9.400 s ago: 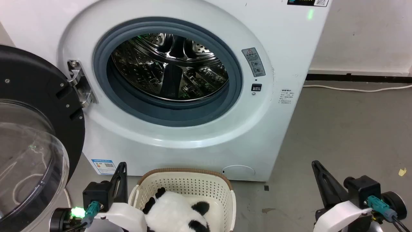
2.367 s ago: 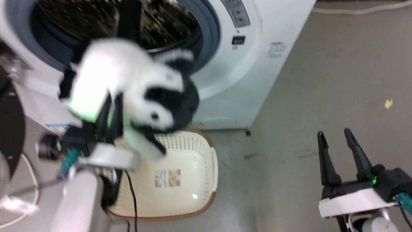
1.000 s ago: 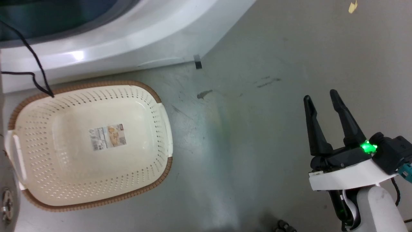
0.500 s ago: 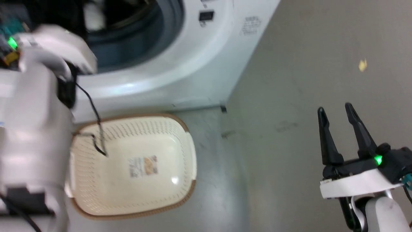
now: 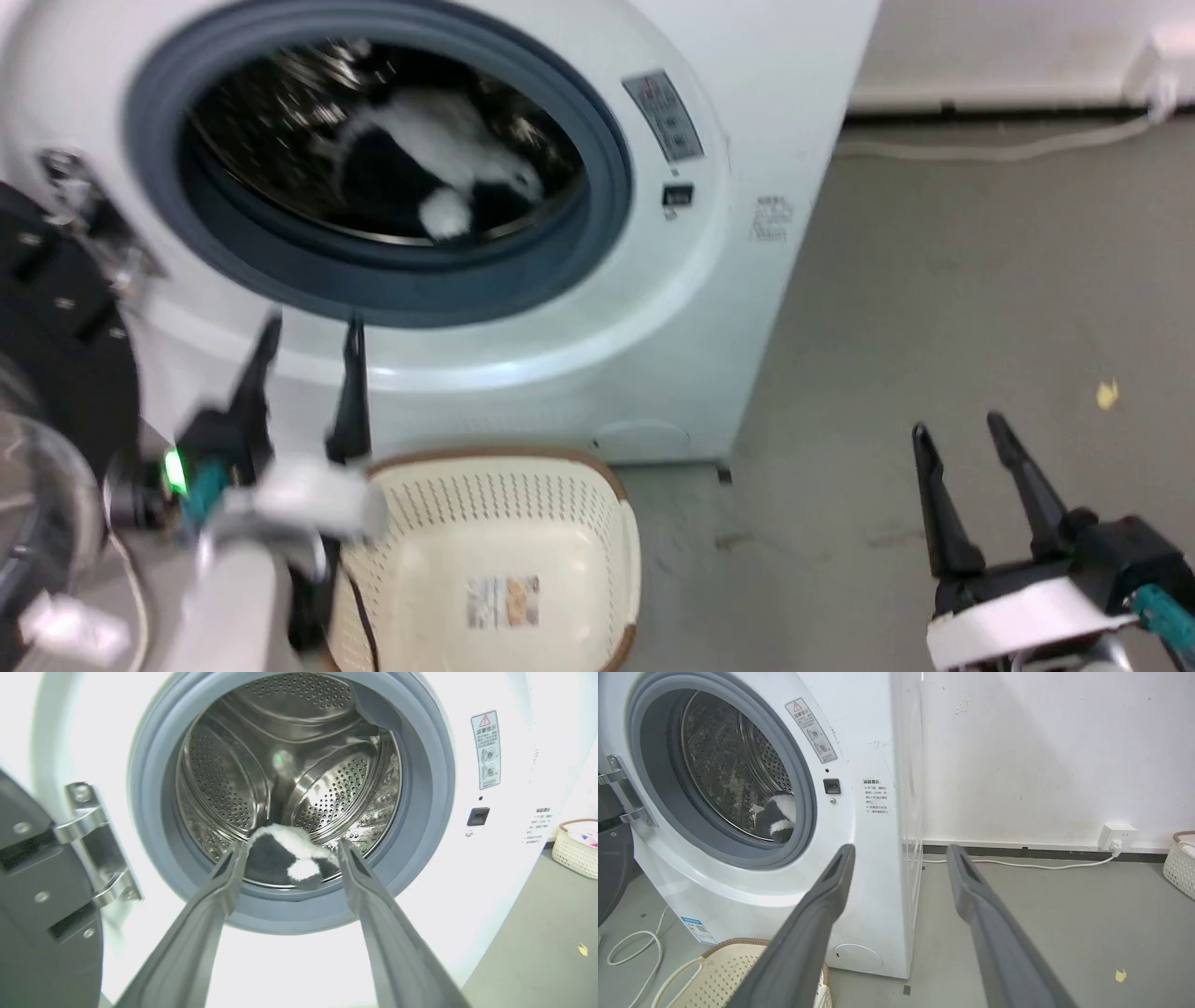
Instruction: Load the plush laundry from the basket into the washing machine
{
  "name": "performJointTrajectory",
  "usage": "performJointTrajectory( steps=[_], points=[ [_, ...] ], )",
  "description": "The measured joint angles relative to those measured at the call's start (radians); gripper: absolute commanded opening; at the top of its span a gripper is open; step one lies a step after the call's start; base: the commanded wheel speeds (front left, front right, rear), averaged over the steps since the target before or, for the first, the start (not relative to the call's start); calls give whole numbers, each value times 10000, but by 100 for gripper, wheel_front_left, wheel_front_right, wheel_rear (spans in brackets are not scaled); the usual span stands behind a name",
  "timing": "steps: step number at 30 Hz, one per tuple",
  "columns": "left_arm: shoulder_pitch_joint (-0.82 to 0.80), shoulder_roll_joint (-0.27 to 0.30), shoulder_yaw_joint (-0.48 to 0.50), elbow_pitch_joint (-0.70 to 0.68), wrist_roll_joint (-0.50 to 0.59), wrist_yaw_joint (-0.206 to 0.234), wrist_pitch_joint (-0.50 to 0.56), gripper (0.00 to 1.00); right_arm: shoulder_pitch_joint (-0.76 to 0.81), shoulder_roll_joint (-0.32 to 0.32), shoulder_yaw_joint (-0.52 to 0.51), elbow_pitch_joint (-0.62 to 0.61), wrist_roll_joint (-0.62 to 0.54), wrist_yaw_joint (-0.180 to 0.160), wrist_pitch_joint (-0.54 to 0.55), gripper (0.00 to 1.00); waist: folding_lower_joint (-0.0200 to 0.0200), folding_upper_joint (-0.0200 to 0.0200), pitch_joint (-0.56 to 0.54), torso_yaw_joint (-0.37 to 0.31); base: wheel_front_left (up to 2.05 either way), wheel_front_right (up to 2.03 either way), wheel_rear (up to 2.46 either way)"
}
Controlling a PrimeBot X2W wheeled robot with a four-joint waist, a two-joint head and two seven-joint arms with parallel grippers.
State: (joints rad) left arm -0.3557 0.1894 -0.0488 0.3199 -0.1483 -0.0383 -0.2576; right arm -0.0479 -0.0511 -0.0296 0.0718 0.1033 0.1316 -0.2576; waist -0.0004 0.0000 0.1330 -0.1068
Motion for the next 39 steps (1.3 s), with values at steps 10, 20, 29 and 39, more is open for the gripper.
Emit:
performJointTrajectory(
  steps=[10, 20, 29, 39],
  points=[
    [3303, -874, 420, -2042, -136, 575, 2, 100, 838, -2, 190, 209, 19, 0, 0, 100, 4, 0, -1136, 579, 0, 0, 0],
    [4220, -1003, 86, -1697, 213, 635, 2, 100, 1030, 0, 453, 282, 52, 0, 0, 100, 5, 0, -1426, 905, 0, 0, 0],
    [4236, -1011, 117, -1526, 221, 706, 15, 0, 1065, 0, 522, 290, 50, 0, 4, 0, 5, 0, -1422, 1020, 0, 0, 0],
    [4231, -1043, 105, -1563, 238, 704, 123, 0, 1063, 0, 504, 272, 19, 0, 109, 0, 5, 0, -1418, 1025, 0, 0, 0]
  ],
)
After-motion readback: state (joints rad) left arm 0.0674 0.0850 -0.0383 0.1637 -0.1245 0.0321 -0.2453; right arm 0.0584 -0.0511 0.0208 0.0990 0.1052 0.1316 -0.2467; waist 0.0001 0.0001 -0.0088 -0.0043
